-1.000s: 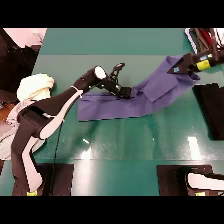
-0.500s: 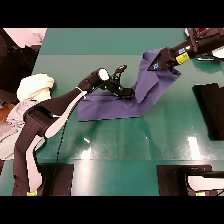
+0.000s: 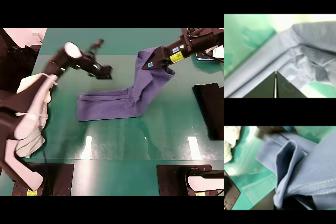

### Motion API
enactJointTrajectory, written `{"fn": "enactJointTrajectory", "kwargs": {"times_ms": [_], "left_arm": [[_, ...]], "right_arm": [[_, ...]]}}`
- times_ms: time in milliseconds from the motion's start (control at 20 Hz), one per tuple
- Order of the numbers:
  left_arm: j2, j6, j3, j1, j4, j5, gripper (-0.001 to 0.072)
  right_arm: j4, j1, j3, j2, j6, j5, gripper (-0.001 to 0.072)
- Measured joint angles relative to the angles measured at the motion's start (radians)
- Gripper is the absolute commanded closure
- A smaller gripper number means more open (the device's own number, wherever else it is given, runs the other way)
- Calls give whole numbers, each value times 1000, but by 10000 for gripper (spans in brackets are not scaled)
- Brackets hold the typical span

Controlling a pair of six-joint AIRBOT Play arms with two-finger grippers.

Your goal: Fold the shirts.

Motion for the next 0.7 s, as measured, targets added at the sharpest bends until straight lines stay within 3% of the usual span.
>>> {"fn": "enactJointTrajectory", "kwargs": {"times_ms": [350, 400, 450, 500, 700], "left_arm": [[283, 8, 0, 251, 143, -173, 684], [312, 8, 0, 277, 156, -190, 684], [335, 9, 0, 296, 161, -206, 684], [353, 10, 0, 308, 165, -220, 684], [387, 10, 0, 337, 179, -272, 684]], "right_arm": [[3, 188, 0, -82, -47, -177, 689], [2, 221, 0, -108, -60, -208, 556], [1, 259, 0, -139, -76, -243, 333], [3, 295, 1, -169, -93, -282, 212], [39, 432, 65, -290, -152, -401, 203]]}}
